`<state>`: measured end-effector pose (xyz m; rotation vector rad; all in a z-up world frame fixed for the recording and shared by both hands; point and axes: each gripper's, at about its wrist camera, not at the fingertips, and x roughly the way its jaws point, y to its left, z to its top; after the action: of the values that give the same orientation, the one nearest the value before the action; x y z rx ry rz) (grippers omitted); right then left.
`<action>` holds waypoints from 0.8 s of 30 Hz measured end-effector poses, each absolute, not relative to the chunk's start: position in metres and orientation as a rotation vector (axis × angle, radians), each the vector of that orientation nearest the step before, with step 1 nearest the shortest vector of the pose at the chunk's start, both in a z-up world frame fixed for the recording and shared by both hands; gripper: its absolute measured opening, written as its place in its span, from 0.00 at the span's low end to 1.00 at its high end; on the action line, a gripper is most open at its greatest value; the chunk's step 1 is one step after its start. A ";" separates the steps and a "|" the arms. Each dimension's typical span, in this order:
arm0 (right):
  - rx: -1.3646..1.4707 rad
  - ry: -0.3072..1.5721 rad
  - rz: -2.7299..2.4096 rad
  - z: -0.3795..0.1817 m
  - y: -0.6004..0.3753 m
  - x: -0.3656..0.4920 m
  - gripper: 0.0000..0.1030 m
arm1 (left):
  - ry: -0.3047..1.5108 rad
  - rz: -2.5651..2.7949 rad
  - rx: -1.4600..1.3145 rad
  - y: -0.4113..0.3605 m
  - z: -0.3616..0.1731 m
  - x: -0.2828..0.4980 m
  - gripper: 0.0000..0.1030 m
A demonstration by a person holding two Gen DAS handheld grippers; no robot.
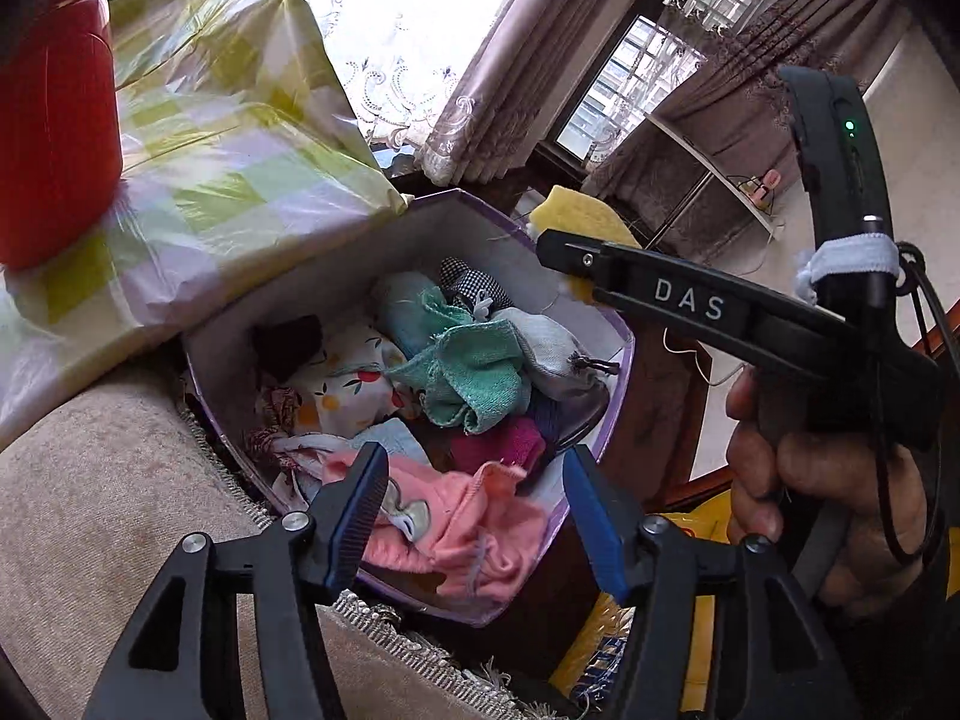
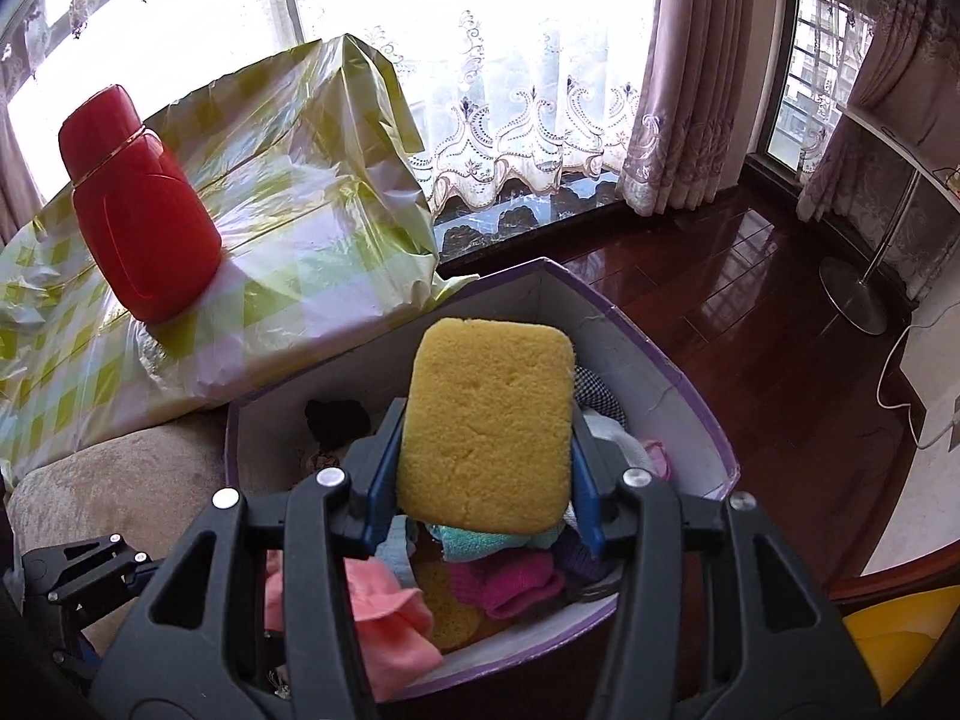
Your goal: Organize soft objects
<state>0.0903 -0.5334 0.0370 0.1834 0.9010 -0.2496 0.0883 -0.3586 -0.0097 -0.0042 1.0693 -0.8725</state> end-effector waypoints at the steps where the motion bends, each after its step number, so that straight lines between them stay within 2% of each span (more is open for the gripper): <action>1: 0.185 0.908 -0.242 0.036 -0.532 0.091 0.52 | 1.071 -0.866 -0.015 -0.356 -0.010 0.089 0.62; 4: 0.181 0.936 -0.224 0.031 -0.523 0.093 0.54 | 1.091 -0.821 -0.033 -0.348 -0.012 0.093 0.67; 12: 0.168 1.002 -0.192 0.017 -0.499 0.085 0.69 | 1.106 -0.731 -0.090 -0.318 -0.014 0.100 0.68; 24: 0.134 1.028 -0.229 0.018 -0.492 0.075 0.75 | 1.162 -0.687 -0.058 -0.323 -0.023 0.105 0.73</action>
<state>0.0747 -0.4920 0.0182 0.1343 1.0285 -0.2286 0.1052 -0.3231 -0.0229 -0.0583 1.1625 -0.6872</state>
